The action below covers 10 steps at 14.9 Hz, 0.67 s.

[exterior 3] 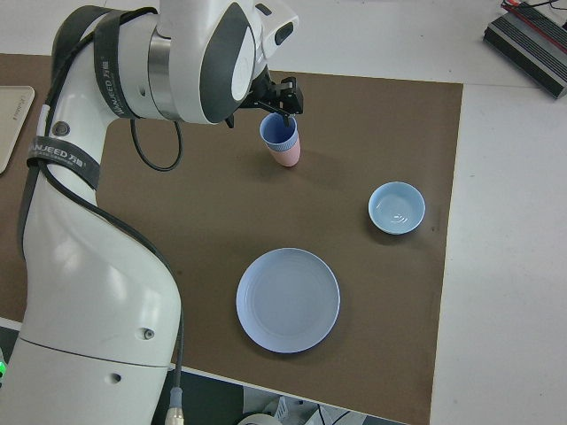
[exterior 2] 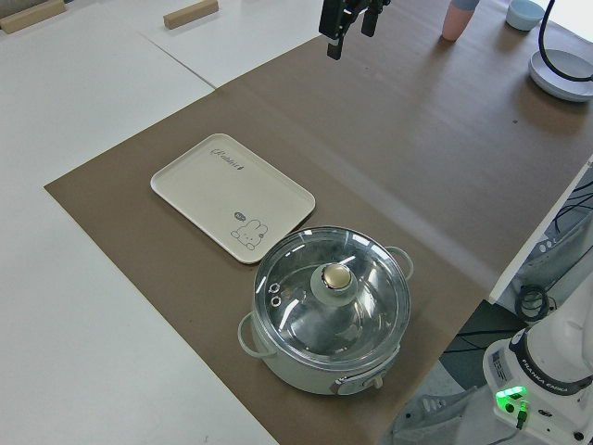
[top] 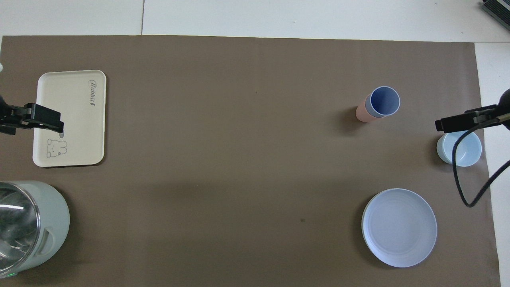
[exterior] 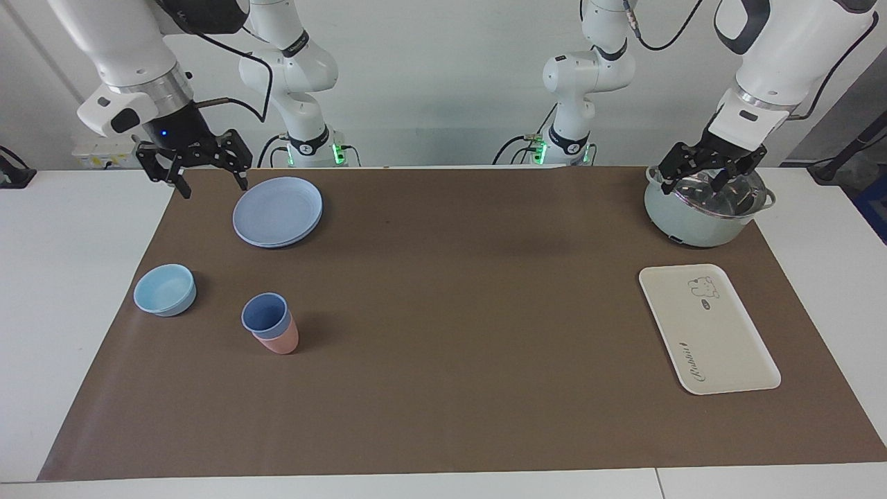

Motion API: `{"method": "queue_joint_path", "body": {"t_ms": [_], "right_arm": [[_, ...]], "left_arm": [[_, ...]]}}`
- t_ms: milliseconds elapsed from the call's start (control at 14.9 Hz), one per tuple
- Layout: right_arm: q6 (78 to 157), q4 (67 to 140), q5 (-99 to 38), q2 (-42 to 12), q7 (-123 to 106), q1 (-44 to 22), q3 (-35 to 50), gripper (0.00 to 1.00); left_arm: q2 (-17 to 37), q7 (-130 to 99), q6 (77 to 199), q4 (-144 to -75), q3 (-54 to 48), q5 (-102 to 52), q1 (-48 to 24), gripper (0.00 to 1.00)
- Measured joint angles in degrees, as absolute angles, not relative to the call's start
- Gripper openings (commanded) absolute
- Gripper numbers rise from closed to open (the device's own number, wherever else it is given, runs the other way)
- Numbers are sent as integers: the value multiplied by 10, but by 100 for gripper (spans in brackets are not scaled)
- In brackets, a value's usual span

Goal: Place cup on tray
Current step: 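Move the right gripper toward the nested pink and blue cups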

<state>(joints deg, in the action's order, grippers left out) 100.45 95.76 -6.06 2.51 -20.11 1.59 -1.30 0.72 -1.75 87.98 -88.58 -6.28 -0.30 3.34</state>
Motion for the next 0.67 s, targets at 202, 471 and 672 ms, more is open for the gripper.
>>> {"method": "queue_joint_path", "body": {"t_ms": [202, 471, 672], "right_arm": [[1129, 1047, -165, 30, -430, 69, -15, 100], [1184, 1096, -342, -11, -734, 127, -17, 100], [1190, 1098, -459, -73, -886, 152, -17, 100]], "left_arm": [[7, -18, 880, -886, -63, -3, 33, 100], [7, -18, 880, -886, -63, -3, 33, 100], [7, -18, 880, -886, -63, -3, 33, 100]]}}
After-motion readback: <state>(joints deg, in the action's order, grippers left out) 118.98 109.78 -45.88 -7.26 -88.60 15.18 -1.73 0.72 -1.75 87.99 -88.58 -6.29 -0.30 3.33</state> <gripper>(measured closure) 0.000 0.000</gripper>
